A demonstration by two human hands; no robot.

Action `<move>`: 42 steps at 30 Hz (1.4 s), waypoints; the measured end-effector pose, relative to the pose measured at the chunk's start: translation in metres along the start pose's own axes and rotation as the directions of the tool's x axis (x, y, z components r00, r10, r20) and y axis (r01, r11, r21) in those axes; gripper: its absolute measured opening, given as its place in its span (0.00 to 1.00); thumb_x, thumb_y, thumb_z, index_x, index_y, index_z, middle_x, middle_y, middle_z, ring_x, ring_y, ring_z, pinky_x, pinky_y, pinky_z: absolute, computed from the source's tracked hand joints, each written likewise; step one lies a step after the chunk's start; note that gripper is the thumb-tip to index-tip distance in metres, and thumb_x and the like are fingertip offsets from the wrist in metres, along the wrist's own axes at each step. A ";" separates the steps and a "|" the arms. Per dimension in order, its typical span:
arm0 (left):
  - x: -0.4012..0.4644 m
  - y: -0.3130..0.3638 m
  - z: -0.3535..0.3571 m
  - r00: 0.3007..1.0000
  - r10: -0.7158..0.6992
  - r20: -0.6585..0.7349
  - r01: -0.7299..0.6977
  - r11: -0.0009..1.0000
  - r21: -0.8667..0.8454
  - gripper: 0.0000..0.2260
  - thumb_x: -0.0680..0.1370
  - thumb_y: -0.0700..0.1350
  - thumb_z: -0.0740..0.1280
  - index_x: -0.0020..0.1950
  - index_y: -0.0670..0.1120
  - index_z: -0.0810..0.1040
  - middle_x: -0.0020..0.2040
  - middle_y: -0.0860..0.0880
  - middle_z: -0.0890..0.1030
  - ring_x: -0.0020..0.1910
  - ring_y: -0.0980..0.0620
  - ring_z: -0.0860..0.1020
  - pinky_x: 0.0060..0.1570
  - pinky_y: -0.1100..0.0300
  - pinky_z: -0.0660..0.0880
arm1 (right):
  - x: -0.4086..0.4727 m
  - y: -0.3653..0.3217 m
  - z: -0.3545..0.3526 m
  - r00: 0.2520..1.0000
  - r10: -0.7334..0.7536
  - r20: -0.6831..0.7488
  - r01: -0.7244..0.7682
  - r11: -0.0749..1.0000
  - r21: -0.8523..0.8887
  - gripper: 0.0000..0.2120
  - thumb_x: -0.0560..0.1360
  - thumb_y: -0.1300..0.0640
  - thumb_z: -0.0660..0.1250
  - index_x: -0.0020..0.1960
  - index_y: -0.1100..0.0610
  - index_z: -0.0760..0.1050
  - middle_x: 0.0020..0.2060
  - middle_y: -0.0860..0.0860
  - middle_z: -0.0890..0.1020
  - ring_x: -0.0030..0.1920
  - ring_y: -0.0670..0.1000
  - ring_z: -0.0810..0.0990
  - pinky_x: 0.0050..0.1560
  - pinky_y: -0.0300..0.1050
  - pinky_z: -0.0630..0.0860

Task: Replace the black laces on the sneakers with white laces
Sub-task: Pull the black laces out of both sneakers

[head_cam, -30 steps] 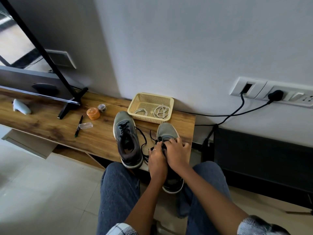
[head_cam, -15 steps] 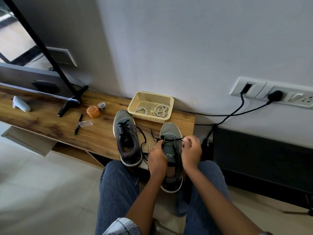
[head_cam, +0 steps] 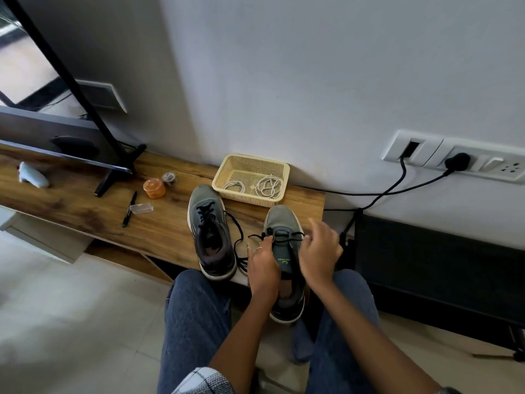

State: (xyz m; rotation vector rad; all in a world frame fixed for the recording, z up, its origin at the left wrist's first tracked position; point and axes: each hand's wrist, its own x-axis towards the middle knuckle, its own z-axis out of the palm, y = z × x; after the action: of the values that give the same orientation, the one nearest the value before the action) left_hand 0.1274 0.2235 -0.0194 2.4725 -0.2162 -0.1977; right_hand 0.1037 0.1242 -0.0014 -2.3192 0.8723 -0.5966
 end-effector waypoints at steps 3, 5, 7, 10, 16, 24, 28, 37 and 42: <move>-0.002 0.002 -0.002 1.000 0.016 0.016 -0.016 1.000 0.012 0.21 0.79 0.34 0.57 0.73 0.44 0.66 0.57 0.41 0.80 0.66 0.42 0.68 0.68 0.46 0.65 | -0.002 -0.006 0.013 0.904 -0.246 0.350 0.320 0.932 -0.172 0.16 0.79 0.57 0.59 0.67 0.52 0.71 0.63 0.48 0.75 0.66 0.52 0.67 0.64 0.51 0.61; -0.002 0.001 -0.005 0.999 0.027 0.018 -0.028 0.999 0.033 0.21 0.80 0.36 0.57 0.73 0.44 0.65 0.59 0.43 0.79 0.67 0.44 0.68 0.69 0.47 0.65 | -0.003 -0.008 0.021 0.831 -0.251 0.496 0.422 0.866 -0.269 0.17 0.80 0.53 0.57 0.68 0.51 0.69 0.63 0.48 0.74 0.66 0.52 0.66 0.61 0.50 0.61; -0.002 0.001 -0.006 0.999 0.029 0.025 -0.029 0.999 0.036 0.21 0.80 0.36 0.57 0.74 0.45 0.65 0.59 0.43 0.79 0.67 0.44 0.68 0.68 0.48 0.65 | -0.003 -0.010 0.026 0.840 -0.213 0.499 0.407 0.855 -0.321 0.15 0.80 0.53 0.57 0.66 0.51 0.71 0.61 0.48 0.75 0.64 0.53 0.67 0.59 0.49 0.63; -0.004 0.003 -0.006 1.000 0.018 0.019 -0.019 0.999 0.026 0.21 0.80 0.35 0.56 0.73 0.45 0.65 0.58 0.43 0.79 0.66 0.43 0.68 0.68 0.47 0.65 | 0.002 -0.013 0.028 0.878 -0.196 0.436 0.356 0.877 -0.323 0.10 0.80 0.58 0.57 0.55 0.54 0.77 0.51 0.50 0.79 0.56 0.54 0.71 0.48 0.45 0.67; -0.003 0.004 -0.006 1.000 -0.002 0.003 0.002 0.999 0.039 0.25 0.78 0.31 0.54 0.75 0.44 0.63 0.53 0.41 0.80 0.66 0.43 0.69 0.71 0.50 0.61 | 0.014 -0.006 0.019 0.926 -0.138 0.351 0.173 0.983 -0.068 0.08 0.76 0.68 0.60 0.42 0.57 0.72 0.42 0.51 0.76 0.41 0.50 0.73 0.36 0.42 0.65; 0.009 -0.001 -0.001 0.999 -0.034 0.016 0.034 0.999 0.020 0.25 0.77 0.31 0.56 0.74 0.45 0.66 0.56 0.40 0.79 0.69 0.41 0.65 0.67 0.47 0.66 | 0.013 0.004 0.003 0.995 -0.016 0.096 0.008 0.996 0.088 0.09 0.77 0.69 0.56 0.42 0.60 0.71 0.42 0.51 0.74 0.38 0.53 0.74 0.36 0.52 0.72; 0.011 -0.002 0.002 0.999 -0.049 0.020 0.049 0.999 0.009 0.25 0.77 0.32 0.56 0.74 0.46 0.66 0.58 0.40 0.79 0.72 0.40 0.62 0.67 0.47 0.66 | 0.012 0.005 -0.004 0.997 0.053 -0.059 -0.040 0.978 0.205 0.07 0.79 0.67 0.57 0.44 0.62 0.72 0.44 0.52 0.73 0.39 0.53 0.73 0.37 0.46 0.69; 0.013 0.008 0.001 0.995 -0.098 0.023 0.098 0.995 -0.028 0.24 0.78 0.33 0.56 0.73 0.49 0.67 0.58 0.40 0.78 0.68 0.40 0.69 0.61 0.49 0.71 | -0.007 0.001 0.003 0.953 0.068 -0.297 0.044 0.933 0.356 0.04 0.80 0.66 0.57 0.51 0.64 0.71 0.48 0.54 0.73 0.42 0.50 0.77 0.38 0.43 0.74; 0.017 -0.002 -0.006 0.984 -0.176 -0.005 0.175 0.981 -0.080 0.23 0.78 0.35 0.58 0.73 0.48 0.68 0.57 0.40 0.78 0.55 0.42 0.77 0.52 0.49 0.75 | 0.016 -0.004 -0.022 0.905 0.257 -0.340 -0.052 0.857 0.512 0.07 0.80 0.66 0.54 0.55 0.66 0.69 0.50 0.58 0.74 0.44 0.50 0.77 0.40 0.30 0.70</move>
State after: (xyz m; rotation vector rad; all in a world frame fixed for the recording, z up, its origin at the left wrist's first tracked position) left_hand 0.1455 0.2250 -0.0171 2.4129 0.0153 -0.2611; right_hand 0.1032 0.1078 0.0207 -1.6661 0.9448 -1.1041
